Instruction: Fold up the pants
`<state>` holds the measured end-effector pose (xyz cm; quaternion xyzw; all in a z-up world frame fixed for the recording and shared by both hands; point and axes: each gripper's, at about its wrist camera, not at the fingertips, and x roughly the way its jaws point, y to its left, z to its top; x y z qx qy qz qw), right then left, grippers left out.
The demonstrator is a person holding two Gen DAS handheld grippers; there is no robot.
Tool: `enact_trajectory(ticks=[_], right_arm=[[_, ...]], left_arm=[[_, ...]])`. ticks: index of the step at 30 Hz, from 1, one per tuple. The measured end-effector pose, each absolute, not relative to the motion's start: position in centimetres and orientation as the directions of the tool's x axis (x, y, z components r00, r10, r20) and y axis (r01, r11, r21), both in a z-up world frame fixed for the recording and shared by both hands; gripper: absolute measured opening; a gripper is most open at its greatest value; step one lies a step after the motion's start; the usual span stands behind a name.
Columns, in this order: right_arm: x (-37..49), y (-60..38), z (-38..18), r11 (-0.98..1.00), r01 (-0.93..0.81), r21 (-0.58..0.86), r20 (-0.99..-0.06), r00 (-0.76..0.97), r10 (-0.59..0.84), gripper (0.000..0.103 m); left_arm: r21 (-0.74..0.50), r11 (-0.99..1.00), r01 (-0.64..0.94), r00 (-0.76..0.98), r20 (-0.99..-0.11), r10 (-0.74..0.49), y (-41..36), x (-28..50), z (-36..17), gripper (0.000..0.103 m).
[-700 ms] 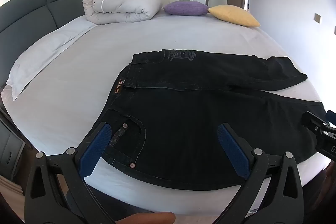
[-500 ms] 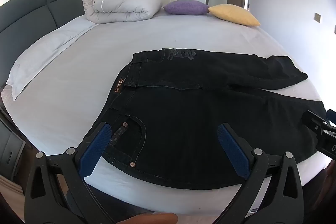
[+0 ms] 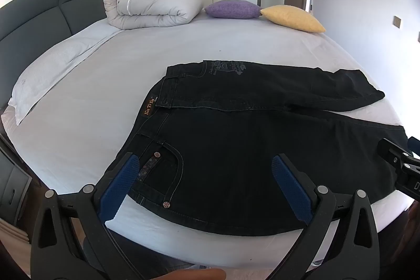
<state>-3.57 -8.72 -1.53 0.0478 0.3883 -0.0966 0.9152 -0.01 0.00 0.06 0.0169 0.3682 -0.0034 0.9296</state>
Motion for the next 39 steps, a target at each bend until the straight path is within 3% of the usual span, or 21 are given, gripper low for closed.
enact_trajectory(ticks=[39], right_arm=[[-3.8, -8.0, -2.5, 0.978, 0.208, 0.008, -0.724, 0.675, -0.138, 0.103]], left_arm=[[0.029, 0.999, 0.018, 0.727, -0.687, 0.007, 0.8, -0.3, -0.5, 0.103]])
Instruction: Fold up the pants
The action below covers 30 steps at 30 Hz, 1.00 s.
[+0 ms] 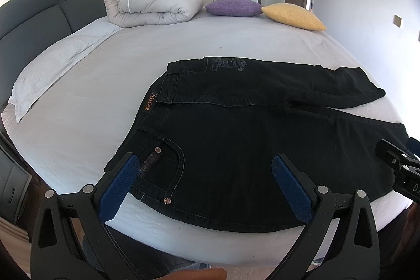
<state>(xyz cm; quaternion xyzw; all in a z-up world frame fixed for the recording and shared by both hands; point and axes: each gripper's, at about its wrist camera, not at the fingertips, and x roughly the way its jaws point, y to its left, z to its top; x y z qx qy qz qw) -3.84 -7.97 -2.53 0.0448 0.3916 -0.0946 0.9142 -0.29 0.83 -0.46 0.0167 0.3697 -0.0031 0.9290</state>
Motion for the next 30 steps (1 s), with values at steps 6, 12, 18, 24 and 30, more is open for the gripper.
enact_trajectory(ticks=[6, 12, 18, 24, 30], right_arm=[[-3.8, -7.9, -2.7, 0.978, 0.209, 0.008, -0.726, 0.674, -0.138, 0.103], [-3.8, -7.9, -2.7, 0.978, 0.209, 0.008, -0.726, 0.674, -0.138, 0.103], [-3.9, -7.7, -2.8, 0.978, 0.209, 0.007, -0.727, 0.673, -0.139, 0.103], [-3.8, -7.8, -2.7, 0.978, 0.208, 0.008, -0.727, 0.672, -0.137, 0.103], [-4.0, -7.6, -3.1, 0.978, 0.206, 0.008, -0.729, 0.671, -0.135, 0.103]], left_arm=[[0.029, 0.999, 0.018, 0.726, -0.688, 0.006, 0.8, -0.3, -0.5, 0.103], [0.029, 0.999, 0.018, 0.726, -0.688, 0.007, 1.0, -0.4, -0.8, 0.103], [0.029, 0.999, 0.018, 0.725, -0.689, 0.007, 1.1, -0.4, -0.8, 0.103], [0.029, 0.999, 0.018, 0.722, -0.692, 0.007, 1.2, -0.1, -2.0, 0.103], [0.022, 1.000, 0.017, 0.720, -0.694, 0.003, 1.1, 0.1, -1.7, 0.103]])
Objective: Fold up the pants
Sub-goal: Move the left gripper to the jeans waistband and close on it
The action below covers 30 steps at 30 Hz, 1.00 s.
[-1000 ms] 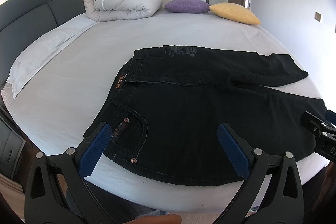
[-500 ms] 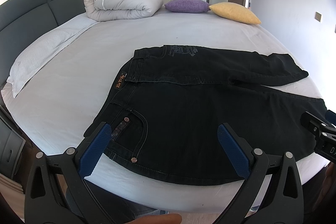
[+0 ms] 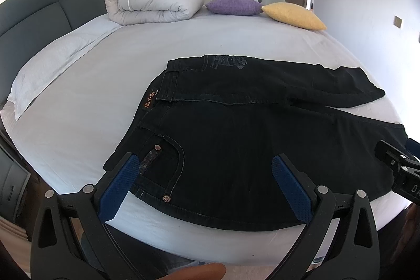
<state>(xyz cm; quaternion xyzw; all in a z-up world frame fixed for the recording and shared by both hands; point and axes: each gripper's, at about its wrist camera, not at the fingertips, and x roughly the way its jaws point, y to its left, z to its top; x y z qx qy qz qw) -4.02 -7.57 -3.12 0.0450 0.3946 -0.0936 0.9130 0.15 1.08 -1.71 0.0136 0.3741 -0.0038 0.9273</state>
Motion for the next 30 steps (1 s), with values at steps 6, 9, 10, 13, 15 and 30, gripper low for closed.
enact_trajectory(ticks=[6, 9, 10, 13, 15, 30], right_arm=[[-4.0, -7.5, -3.2, 0.979, 0.205, 0.008, -0.730, 0.670, -0.135, 0.103], [-4.1, -7.4, -3.3, 0.979, 0.203, 0.008, -0.731, 0.669, -0.133, 0.103], [-4.2, -7.3, -3.4, 0.979, 0.202, 0.009, -0.731, 0.670, -0.131, 0.103], [-4.0, -7.4, -3.2, 0.979, 0.201, 0.014, -0.732, 0.670, -0.127, 0.103], [-4.0, -7.4, -3.3, 0.980, 0.198, 0.021, -0.731, 0.672, -0.120, 0.103], [0.8, -11.3, -1.0, 0.994, 0.065, 0.086, -0.632, 0.775, 0.004, 0.103]], left_arm=[[0.050, 0.999, 0.008, 0.720, -0.693, 0.029, 0.8, 0.0, -1.7, 0.103], [0.080, 0.997, 0.009, 0.745, -0.665, 0.046, 0.3, -0.6, -1.4, 0.103], [0.104, 0.995, 0.009, 0.767, -0.639, 0.060, 0.0, -1.0, -1.2, 0.103], [0.186, 0.982, -0.002, 0.820, -0.562, 0.108, -0.8, -2.1, -0.7, 0.103], [0.227, 0.973, -0.033, 0.848, -0.510, 0.147, -0.7, -2.4, -0.3, 0.103], [0.358, 0.931, 0.077, 0.796, -0.584, 0.159, 1.3, 3.6, -3.9, 0.103]])
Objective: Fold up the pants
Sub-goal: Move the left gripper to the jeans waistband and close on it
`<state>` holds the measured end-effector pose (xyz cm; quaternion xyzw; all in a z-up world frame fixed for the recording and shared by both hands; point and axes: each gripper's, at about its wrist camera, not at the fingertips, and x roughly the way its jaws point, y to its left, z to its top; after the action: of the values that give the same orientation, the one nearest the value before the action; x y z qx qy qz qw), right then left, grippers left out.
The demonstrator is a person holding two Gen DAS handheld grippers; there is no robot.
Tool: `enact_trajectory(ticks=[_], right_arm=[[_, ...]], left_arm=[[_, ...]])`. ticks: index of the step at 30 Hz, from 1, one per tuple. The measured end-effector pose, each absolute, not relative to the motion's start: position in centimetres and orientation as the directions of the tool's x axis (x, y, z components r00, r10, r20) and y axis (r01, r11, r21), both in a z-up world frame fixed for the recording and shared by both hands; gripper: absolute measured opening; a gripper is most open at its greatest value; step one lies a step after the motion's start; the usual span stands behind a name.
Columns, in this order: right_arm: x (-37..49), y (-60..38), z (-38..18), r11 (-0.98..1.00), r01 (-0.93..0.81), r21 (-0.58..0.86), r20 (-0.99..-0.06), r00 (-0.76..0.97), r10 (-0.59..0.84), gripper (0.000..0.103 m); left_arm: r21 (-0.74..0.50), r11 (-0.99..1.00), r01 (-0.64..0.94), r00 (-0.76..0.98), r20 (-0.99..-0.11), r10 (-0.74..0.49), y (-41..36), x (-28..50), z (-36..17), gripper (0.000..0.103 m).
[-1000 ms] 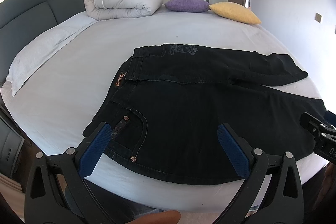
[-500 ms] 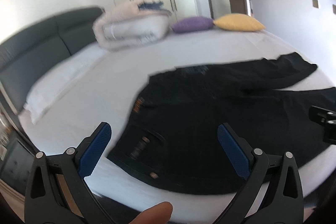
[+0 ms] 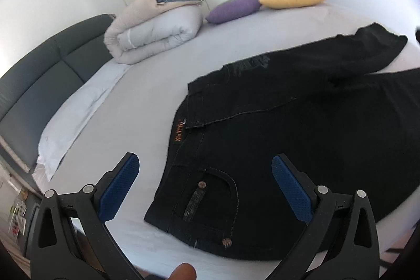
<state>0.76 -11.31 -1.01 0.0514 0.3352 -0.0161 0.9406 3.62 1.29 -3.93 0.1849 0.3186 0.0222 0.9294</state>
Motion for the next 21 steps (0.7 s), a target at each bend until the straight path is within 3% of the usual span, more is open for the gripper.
enact_trajectory(ticks=[2, 5, 8, 13, 16, 21], right_arm=[[2.4, -11.8, -0.9, 0.997, 0.028, 0.076, -0.627, 0.778, 0.026, 0.103], [4.8, -12.6, -0.9, 0.998, -0.012, 0.059, -0.622, 0.782, 0.047, 0.103], [7.7, -13.2, -1.2, 0.995, -0.080, 0.064, -0.631, 0.769, 0.103, 0.103], [12.8, -13.3, -2.2, 0.968, -0.248, 0.041, -0.653, 0.727, 0.214, 0.103], [15.5, -12.9, -2.9, 0.939, -0.344, -0.007, -0.668, 0.700, 0.251, 0.102], [19.5, -12.4, -4.3, 0.898, -0.438, -0.048, -0.715, 0.643, 0.275, 0.081]], left_arm=[[0.369, 0.927, 0.071, 0.794, -0.583, 0.171, 1.9, 5.1, -5.1, 0.103], [0.369, 0.925, 0.091, 0.730, -0.657, 0.190, 3.0, 9.1, -5.6, 0.103], [0.345, 0.933, 0.105, 0.790, -0.599, 0.133, 3.9, 13.3, -3.5, 0.103], [0.206, 0.903, 0.377, 0.703, -0.699, -0.134, 4.9, 24.5, -3.1, 0.103], [0.182, 0.857, 0.483, 0.614, -0.768, -0.183, 4.9, 31.1, -4.3, 0.103], [0.029, 0.799, 0.601, 0.418, -0.864, -0.283, 4.1, 39.8, -6.4, 0.098]])
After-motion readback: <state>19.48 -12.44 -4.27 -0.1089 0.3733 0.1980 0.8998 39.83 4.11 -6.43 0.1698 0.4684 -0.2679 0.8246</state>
